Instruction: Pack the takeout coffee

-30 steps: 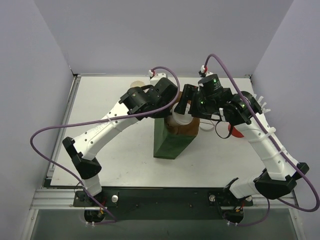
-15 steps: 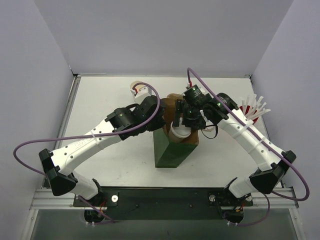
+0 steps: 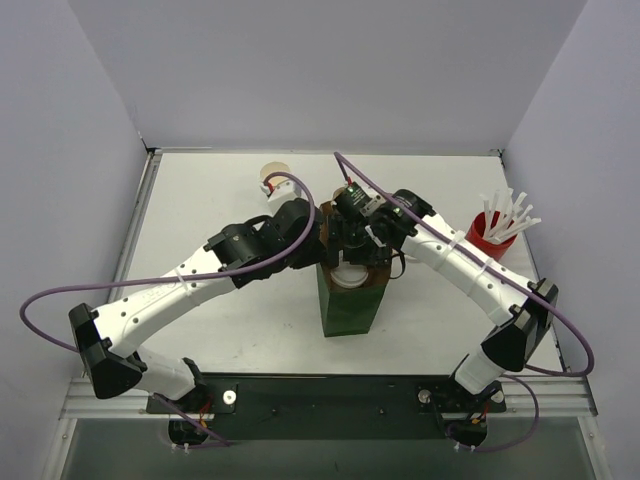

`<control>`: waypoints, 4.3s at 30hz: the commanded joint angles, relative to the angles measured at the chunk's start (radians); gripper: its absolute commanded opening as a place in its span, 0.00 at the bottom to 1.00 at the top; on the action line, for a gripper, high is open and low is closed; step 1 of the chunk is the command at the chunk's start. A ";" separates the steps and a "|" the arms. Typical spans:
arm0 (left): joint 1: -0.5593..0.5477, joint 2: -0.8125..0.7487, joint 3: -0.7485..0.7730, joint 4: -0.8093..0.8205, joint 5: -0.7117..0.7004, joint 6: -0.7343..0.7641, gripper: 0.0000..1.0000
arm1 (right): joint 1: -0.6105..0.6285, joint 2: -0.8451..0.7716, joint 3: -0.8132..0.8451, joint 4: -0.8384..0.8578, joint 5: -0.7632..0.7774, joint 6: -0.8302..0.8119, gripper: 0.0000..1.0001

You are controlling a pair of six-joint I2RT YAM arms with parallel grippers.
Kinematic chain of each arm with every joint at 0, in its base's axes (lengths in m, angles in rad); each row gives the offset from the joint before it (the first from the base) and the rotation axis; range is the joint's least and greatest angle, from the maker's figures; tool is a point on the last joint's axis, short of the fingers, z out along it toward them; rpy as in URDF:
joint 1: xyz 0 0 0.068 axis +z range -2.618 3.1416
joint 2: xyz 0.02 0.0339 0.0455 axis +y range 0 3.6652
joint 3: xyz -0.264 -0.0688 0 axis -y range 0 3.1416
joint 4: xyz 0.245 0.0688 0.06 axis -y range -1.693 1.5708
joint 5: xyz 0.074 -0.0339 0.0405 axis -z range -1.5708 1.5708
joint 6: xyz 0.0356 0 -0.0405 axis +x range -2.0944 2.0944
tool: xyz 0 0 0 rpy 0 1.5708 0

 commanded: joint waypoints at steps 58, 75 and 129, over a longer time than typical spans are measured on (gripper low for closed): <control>0.107 -0.103 -0.028 -0.100 0.070 0.263 0.00 | 0.078 0.168 -0.048 0.011 0.021 0.018 0.49; 0.100 -0.176 -0.048 -0.141 -0.045 0.133 0.00 | 0.103 0.213 -0.035 0.010 0.026 0.028 0.49; 0.106 -0.103 0.064 -0.204 -0.191 0.494 0.00 | 0.095 0.283 0.068 -0.081 0.052 -0.003 0.49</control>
